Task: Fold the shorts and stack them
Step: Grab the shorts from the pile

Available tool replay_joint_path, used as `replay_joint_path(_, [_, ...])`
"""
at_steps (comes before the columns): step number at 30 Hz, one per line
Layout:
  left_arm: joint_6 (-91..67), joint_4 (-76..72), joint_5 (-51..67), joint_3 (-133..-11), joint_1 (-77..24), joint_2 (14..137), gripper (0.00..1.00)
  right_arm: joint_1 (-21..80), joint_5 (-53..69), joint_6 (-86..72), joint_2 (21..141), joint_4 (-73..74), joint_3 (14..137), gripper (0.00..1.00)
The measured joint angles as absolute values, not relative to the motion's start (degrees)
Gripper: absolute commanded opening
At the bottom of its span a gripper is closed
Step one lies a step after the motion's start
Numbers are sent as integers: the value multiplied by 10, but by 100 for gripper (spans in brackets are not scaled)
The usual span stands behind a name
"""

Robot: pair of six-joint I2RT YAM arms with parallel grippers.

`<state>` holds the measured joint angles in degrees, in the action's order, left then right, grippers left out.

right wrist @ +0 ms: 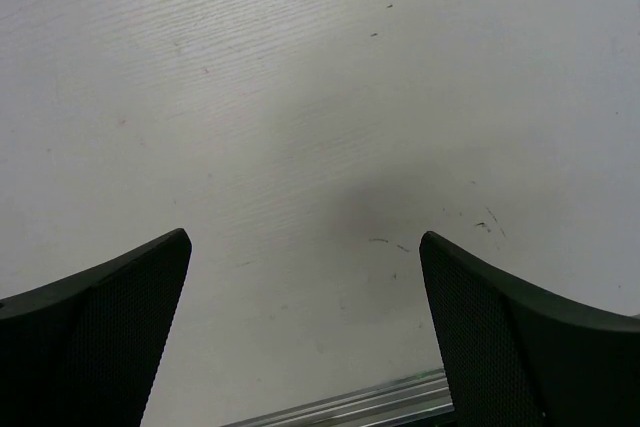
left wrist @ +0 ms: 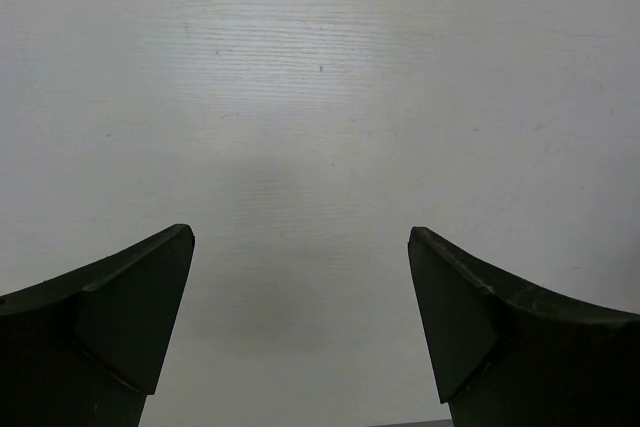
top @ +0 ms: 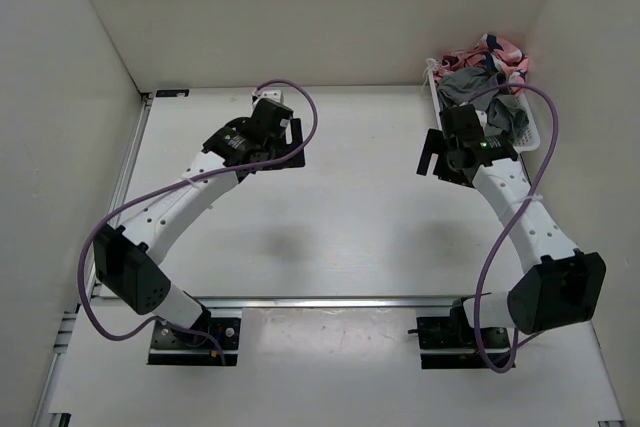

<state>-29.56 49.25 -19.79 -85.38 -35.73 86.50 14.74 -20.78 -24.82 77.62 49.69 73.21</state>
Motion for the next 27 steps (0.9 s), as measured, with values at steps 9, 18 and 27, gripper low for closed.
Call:
replay_joint_path(9, [-283, 488, -187, -849, -311, 838, 100, 145, -230, -250, 743, 483, 719, 100])
replay_joint_path(18, [-224, 491, -112, -850, -270, 840, 100, 39, -196, -267, 881, 472, 876, 98])
replay_joint_path(27, [-225, 498, -83, -851, -225, 895, 100, -93, -60, -320, 1151, 449, 1150, 95])
